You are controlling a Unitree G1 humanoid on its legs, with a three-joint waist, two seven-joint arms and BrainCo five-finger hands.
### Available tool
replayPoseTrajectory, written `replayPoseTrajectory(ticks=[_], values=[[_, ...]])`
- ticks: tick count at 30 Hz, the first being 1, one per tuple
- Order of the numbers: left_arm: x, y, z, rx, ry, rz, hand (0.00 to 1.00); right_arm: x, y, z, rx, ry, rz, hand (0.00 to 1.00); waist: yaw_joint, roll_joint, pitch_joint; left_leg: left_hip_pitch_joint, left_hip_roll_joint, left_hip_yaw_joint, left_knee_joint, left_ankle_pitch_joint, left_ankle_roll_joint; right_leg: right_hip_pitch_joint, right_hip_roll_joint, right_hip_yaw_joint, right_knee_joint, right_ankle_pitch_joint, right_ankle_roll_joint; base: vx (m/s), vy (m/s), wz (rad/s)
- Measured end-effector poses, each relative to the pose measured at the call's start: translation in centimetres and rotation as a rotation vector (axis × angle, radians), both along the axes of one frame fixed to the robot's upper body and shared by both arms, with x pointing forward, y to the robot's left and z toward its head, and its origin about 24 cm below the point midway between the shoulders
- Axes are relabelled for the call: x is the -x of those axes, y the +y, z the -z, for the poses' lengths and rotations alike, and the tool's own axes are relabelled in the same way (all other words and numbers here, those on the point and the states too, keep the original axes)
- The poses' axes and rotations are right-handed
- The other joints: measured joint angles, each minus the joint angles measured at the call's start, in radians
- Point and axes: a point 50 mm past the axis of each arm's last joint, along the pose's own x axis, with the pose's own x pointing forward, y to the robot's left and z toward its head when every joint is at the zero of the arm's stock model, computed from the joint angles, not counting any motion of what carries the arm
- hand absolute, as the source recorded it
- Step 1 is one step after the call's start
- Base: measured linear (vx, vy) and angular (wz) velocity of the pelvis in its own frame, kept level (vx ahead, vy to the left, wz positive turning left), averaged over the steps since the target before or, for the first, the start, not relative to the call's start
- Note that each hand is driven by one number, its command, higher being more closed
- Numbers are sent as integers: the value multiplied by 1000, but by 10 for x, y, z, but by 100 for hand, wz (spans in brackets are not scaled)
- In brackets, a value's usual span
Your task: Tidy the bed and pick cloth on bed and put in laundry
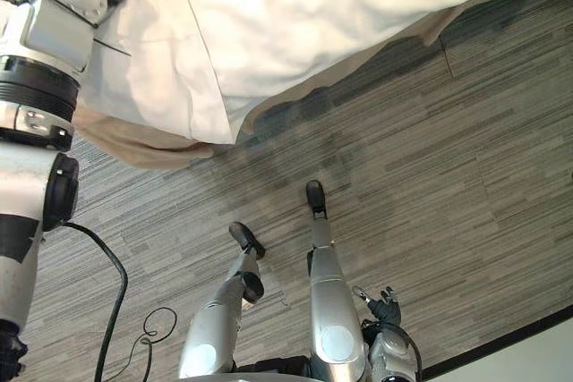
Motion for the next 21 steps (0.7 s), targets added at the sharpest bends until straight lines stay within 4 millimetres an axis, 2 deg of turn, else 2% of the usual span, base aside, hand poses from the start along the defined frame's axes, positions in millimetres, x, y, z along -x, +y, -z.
replayPoseTrajectory(ticks=[4,6,9,11,12,14,15,17,18,19,21], values=[[-5,5,30,-76,87,8,100,4,-4,1,9,14,-3,0,2,1,-1,59,5,-10,10,0,0,72,-1,-20,2,0,0,8,-15,9],[-3,14,44,-120,102,-1,100,8,-6,2,19,28,-7,0,3,2,-14,68,7,-31,28,0,0,94,-4,-34,2,-1,0,-11,-28,18],[4,43,70,-177,165,-53,100,16,-7,6,25,68,-17,0,7,2,-45,80,8,-61,34,0,0,127,-6,-57,-10,-1,1,-40,-31,21],[9,66,102,-194,251,-96,100,27,-8,12,20,120,-15,0,25,5,-76,96,6,-77,47,0,1,164,-11,-64,-33,-3,2,-63,-34,21],[15,80,126,-196,316,-119,100,35,-9,15,20,149,-11,0,28,17,-89,109,6,-103,54,0,1,192,-11,-85,-34,-5,2,-70,-35,28],[22,95,148,-188,372,-144,100,41,-13,16,26,170,-15,0,30,20,-104,123,6,-115,53,0,1,214,-11,-96,-35,-9,2,-61,-16,26],[32,114,171,-164,443,-177,100,46,-14,19,21,195,-21,0,30,21,-130,132,5,-121,50,0,0,226,-10,-108,-34,-11,2,-53,-12,18],[42,129,195,-139,515,-209,100,53,-15,21,20,214,-11,0,35,24,-147,149,4,-128,46,2,-1,245,-6,-114,-34,-12,0,-23,-15,11],[53,140,215,-112,566,-233,0,58,-16,22,25,238,-17,0,46,23,-160,172,2,-131,34,5,-5,263,-6,-115,-34,-14,-2,0,0,0],[58,145,224,-102,593,-245,0,61,-16,23,29,249,-22,0,49,23,-170,178,1,-130,29,6,-6,266,-5,-116,-34,-15,-3,0,0,0],[82,162,266,-25,697,-291,0,72,-17,26,28,291,-24,0,51,22,-197,205,-2,-140,11,11,-7,292,-5,-126,-35,-26,-4,21,8,8]])
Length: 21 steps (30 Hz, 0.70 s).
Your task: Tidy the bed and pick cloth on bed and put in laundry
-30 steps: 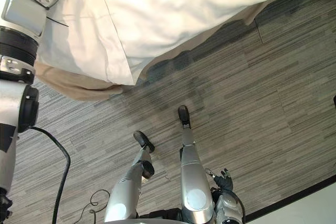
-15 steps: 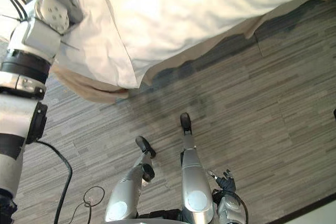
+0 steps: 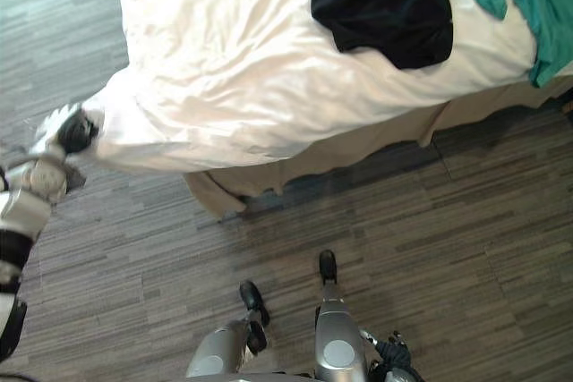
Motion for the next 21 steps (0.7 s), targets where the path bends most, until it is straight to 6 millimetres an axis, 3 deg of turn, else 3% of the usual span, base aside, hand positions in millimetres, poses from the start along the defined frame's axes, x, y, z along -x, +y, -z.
replayPoseTrajectory(ticks=[1,2,3,5,8,15,16,18,21], values=[[5,2,11,27,21,-17,0,2,0,1,0,12,-2,0,1,0,-8,4,0,-2,-2,0,0,5,0,-4,0,-3,2,35,3,14],[18,3,40,102,77,-59,0,7,-1,3,1,39,-4,0,3,-1,-24,19,-1,-10,-12,2,-2,20,0,-11,-1,-5,2,47,4,14],[24,4,52,136,99,-81,0,8,-1,3,0,45,-2,0,2,-1,-27,27,-2,-14,-17,3,-2,29,0,-15,-2,-7,4,53,7,14],[56,1,110,301,200,-210,0,14,0,5,1,79,-18,0,3,-10,-54,61,-3,-16,-32,3,-2,65,2,-21,-17,-10,3,64,7,4],[95,-7,161,466,265,-374,0,19,0,6,5,101,-10,0,5,-25,-82,99,-2,-17,-45,5,2,98,5,-25,-19,-23,6,80,-3,1],[149,-23,207,691,288,-621,0,32,-2,7,6,125,35,0,6,-22,-149,172,10,-6,-66,-15,-15,159,21,-26,-19,-57,4,61,-16,-3],[164,-29,218,737,319,-681,0,32,-3,7,10,120,38,0,7,-17,-162,176,14,-7,-66,-19,-18,163,24,-29,-19,-62,4,27,-28,3],[195,-48,240,826,386,-773,0,23,-12,0,44,65,72,0,14,-6,-176,176,15,-14,-66,-23,-19,168,24,-38,-19,-67,3,22,-30,10],[217,-68,253,914,392,-840,0,7,-29,-15,123,-37,144,0,41,-6,-192,179,16,-24,-66,-23,-19,177,24,-49,-20,-71,5,-4,-21,12]])
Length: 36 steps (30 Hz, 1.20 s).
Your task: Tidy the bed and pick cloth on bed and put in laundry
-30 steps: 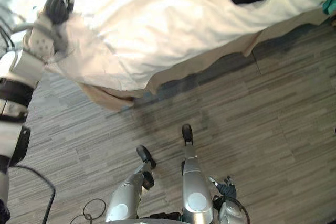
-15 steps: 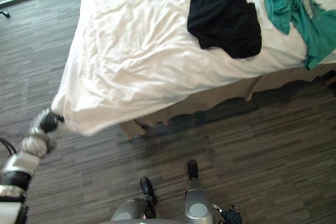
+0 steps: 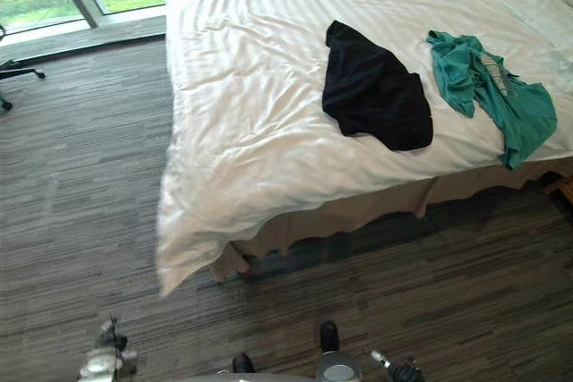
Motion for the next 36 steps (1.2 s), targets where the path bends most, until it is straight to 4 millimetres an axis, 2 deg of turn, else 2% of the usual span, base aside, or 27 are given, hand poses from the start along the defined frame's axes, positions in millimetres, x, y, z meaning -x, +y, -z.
replayPoseTrajectory(ticks=[2,5,6,8,9,11,12,14,15,17,21,23,24,25,26,30,32,33,34,36], values=[[8,-7,1,-1,-6,-4,0,-19,-15,-17,78,-103,29,0,18,-10,-10,0,0,-11,1,0,0,7,-1,-10,0,0,0,-42,-26,17],[10,-12,0,-19,-18,24,0,-51,-34,-44,178,-238,40,0,17,-28,-31,0,-4,-30,1,1,0,13,-7,-25,-1,-1,2,-62,-14,16],[9,-13,0,-17,-23,29,0,-58,-37,-50,199,-267,39,100,18,-31,-35,0,-5,-31,1,1,0,13,-8,-27,-1,-2,3,-82,-12,8],[6,-17,1,-5,-37,43,0,-80,-47,-73,271,-367,30,100,17,-44,-46,-2,-9,-41,1,-1,-1,14,-13,-37,-4,-9,12,-77,-13,12],[4,-18,0,-4,-43,49,0,-85,-50,-79,288,-391,26,100,17,-47,-48,-4,-10,-45,1,-1,-1,13,-15,-40,-5,-10,13,-59,-14,16],[-1,-22,-1,8,-78,54,0,-105,-59,-108,362,-498,-9,100,16,-54,-50,-8,-13,-54,1,-1,-1,13,-17,-46,-5,-11,15,-31,-9,9],[-2,-23,-1,11,-82,57,0,-111,-61,-115,380,-522,-21,100,16,-54,-50,-8,-13,-55,1,-1,-1,13,-18,-47,-5,-11,15,0,0,0],[-4,-27,-1,20,-88,76,0,-137,-63,-148,465,-637,-107,100,15,-55,-50,-9,-17,-58,0,2,2,13,-21,-48,-4,-9,14,0,0,0],[-5,-28,-1,21,-91,82,0,-144,-62,-156,487,-666,-137,100,15,-56,-50,-9,-17,-60,0,3,4,13,-21,-49,-4,-8,14,0,0,0],[-7,-32,0,36,-99,97,0,-172,-48,-186,538,-783,-276,100,17,-62,-46,-12,-19,-65,-1,5,7,13,-22,-53,-1,-7,16,20,-8,6],[-10,-46,2,78,-119,123,0,-215,-17,-226,547,-944,-495,100,23,-76,-35,-34,-26,-92,-1,11,15,12,-30,-77,-1,-8,19,14,-7,20],[-12,-52,3,112,-129,128,0,-229,-1,-242,519,-1030,-561,100,27,-79,-26,-50,-30,-110,0,15,21,8,-34,-95,-1,-8,19,-17,-8,25],[-15,-58,3,140,-149,133,0,-244,13,-260,482,-1117,-604,100,39,-80,-5,-67,-35,-119,3,21,29,-4,-40,-103,-1,-4,24,-48,-7,21],[-16,-61,3,158,-159,134,0,-250,18,-268,464,-1151,-615,100,46,-80,5,-77,-38,-121,3,25,32,-12,-42,-103,-1,-1,25,-84,-3,23],[-20,-68,3,185,-183,129,0,-262,25,-284,433,-1210,-626,100,56,-79,29,-100,-44,-133,5,33,39,-27,-49,-112,-1,6,29,-103,6,33],[-27,-83,1,271,-247,95,0,-287,33,-328,371,-1327,-640,100,86,-69,106,-153,-57,-184,10,54,51,-49,-65,-156,0,18,27,-89,20,37],[-38,-90,-6,303,-307,140,0,-302,41,-375,339,-1450,-650,100,106,-58,152,-206,-62,-204,20,70,56,-93,-73,-174,16,24,25,-89,38,30],[-42,-92,-8,307,-321,160,0,-304,41,-388,337,-1477,-642,100,107,-53,166,-218,-65,-217,20,76,57,-98,-75,-187,16,25,24,-88,45,48],[-53,-96,-13,314,-360,213,0,-307,38,-419,328,-1549,-611,100,119,-42,203,-245,-67,-242,20,91,60,-114,-79,-212,26,26,23,-60,33,46],[-63,-101,-18,316,-387,255,0,-306,33,-442,328,-1605,-585,100,131,-33,228,-276,-69,-265,19,103,58,-132,-79,-235,27,28,20,-54,27,48]])
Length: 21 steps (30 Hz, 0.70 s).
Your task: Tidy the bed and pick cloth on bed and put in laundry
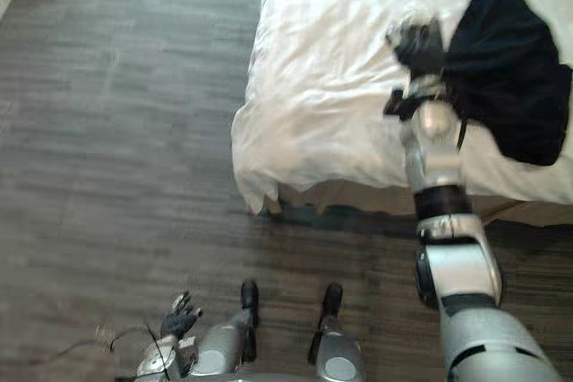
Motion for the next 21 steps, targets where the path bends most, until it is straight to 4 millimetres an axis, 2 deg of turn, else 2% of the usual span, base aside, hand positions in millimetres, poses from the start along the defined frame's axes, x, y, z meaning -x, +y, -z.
replayPoseTrajectory(ticks=[2,3,5,8,10,11,12,14,17,21], values=[[-8,-6,-6,5,-42,36,0,2,2,-26,-33,-67,-24,100,1,18,31,-50,-3,-41,-2,21,1,-30,-2,-39,6,0,0,-20,13,54],[-10,-7,-7,7,-54,45,0,2,3,-33,-42,-80,-31,100,1,25,47,-54,-3,-46,-2,25,0,-31,-3,-49,9,0,0,-2,17,38],[-20,-15,-13,37,-93,72,0,4,3,-55,-67,-121,-40,100,10,54,83,-99,-6,-66,-2,41,4,-69,-12,-67,18,2,-3,-29,19,26],[-36,-26,-26,72,-169,100,0,9,-8,-82,-102,-165,-15,100,30,85,135,-166,-9,-73,-6,66,7,-135,-18,-80,33,13,-14,-36,24,14],[-45,-34,-32,95,-204,126,0,12,-16,-93,-138,-177,-1,100,45,101,149,-206,-10,-74,-23,87,7,-183,-19,-83,32,23,-14,-41,10,8],[-48,-38,-35,102,-220,139,0,13,-20,-96,-153,-181,4,100,51,108,152,-220,-10,-74,-28,94,8,-198,-19,-82,32,28,-16,-56,5,2],[-55,-47,-40,128,-252,160,0,14,-27,-100,-176,-175,25,100,57,133,164,-247,-11,-73,-39,108,12,-230,-20,-82,32,38,-18,-51,5,-1],[-62,-53,-46,145,-279,174,0,10,-32,-95,-210,-142,39,100,66,144,169,-289,-13,-67,-39,116,11,-279,-22,-70,32,48,-18,-55,10,-15],[-73,-59,-54,173,-315,180,0,14,-34,-102,-202,-195,33,100,70,147,169,-331,-15,-50,-39,124,13,-334,-24,-47,31,64,-22,-41,21,-19],[-77,-68,-61,189,-352,207,0,12,-37,-95,-199,-178,46,100,71,148,168,-336,-19,-16,-40,123,12,-359,-33,-21,50,65,-19,-19,39,-13]])
